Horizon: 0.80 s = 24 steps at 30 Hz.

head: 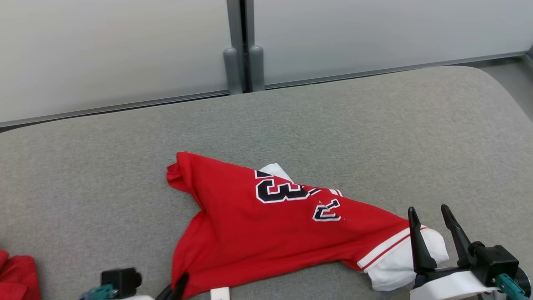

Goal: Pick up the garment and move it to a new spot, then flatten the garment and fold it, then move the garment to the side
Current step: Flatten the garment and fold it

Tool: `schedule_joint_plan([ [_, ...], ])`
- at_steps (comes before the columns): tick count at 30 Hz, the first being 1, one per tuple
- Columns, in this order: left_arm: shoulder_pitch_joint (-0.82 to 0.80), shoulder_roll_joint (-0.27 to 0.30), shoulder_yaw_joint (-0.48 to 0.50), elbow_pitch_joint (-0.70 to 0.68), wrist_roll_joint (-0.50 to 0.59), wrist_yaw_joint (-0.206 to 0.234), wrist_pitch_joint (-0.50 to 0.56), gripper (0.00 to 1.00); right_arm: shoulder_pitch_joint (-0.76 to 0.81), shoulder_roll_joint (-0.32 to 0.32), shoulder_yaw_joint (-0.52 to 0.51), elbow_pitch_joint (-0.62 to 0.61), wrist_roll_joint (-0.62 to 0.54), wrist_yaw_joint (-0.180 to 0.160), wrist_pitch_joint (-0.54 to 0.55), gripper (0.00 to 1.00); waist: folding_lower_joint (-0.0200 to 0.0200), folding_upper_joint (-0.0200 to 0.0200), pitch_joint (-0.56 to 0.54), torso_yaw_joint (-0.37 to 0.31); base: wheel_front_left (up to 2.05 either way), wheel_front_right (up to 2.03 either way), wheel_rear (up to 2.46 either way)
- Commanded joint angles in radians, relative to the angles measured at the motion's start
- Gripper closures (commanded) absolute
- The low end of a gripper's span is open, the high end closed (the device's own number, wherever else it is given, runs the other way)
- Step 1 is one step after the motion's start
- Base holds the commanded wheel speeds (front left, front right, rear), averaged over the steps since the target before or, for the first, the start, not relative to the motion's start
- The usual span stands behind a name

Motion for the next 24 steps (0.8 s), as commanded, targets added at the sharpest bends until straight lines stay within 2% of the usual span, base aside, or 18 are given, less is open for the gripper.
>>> schedule_joint_plan([
  [1,0.029,0.017,0.012,-0.013,-0.007,0.013,-0.009,1.00,0.003,-0.004,-0.002,-0.001,0.002,0.000,-0.005,0.00,0.0000,-0.0001,-0.005,0.018,0.00,0.00,0.00],
  [7,0.147,0.064,0.049,-0.106,-0.039,0.055,-0.031,1.00,0.013,-0.005,-0.010,-0.001,-0.003,0.000,-0.005,0.00,0.0000,-0.0001,-0.017,0.078,0.00,0.00,0.00],
  [11,0.178,0.063,0.065,-0.125,-0.057,0.070,-0.044,1.00,0.015,-0.005,-0.013,0.000,-0.007,0.000,-0.005,0.00,0.0000,-0.0001,-0.022,0.105,0.00,0.00,0.00],
  [12,0.186,0.060,0.067,-0.130,-0.058,0.075,-0.048,0.76,0.016,-0.005,-0.013,0.000,-0.009,0.000,-0.005,0.00,0.0000,-0.0001,-0.025,0.111,0.00,0.00,0.00],
  [13,0.194,0.056,0.070,-0.133,-0.060,0.076,-0.056,0.22,0.018,-0.005,-0.012,0.001,-0.011,0.000,-0.005,0.00,0.0000,-0.0001,-0.027,0.116,0.00,0.00,0.00],
  [14,0.201,0.054,0.072,-0.135,-0.063,0.078,-0.062,0.00,0.018,-0.005,-0.013,0.002,-0.012,0.000,-0.005,0.00,0.0000,-0.0001,-0.029,0.119,0.00,0.00,0.00],
  [19,0.219,0.092,0.061,-0.152,-0.014,0.101,-0.073,0.00,0.018,-0.005,-0.025,-0.005,-0.030,0.000,-0.005,0.00,0.0000,-0.0001,-0.044,0.112,0.00,0.00,0.00],
  [24,0.199,0.179,0.084,-0.282,0.058,0.144,-0.075,0.00,0.023,-0.005,-0.059,-0.022,-0.045,0.000,-0.005,0.00,0.0000,-0.0001,-0.057,0.078,0.00,0.00,0.00],
])
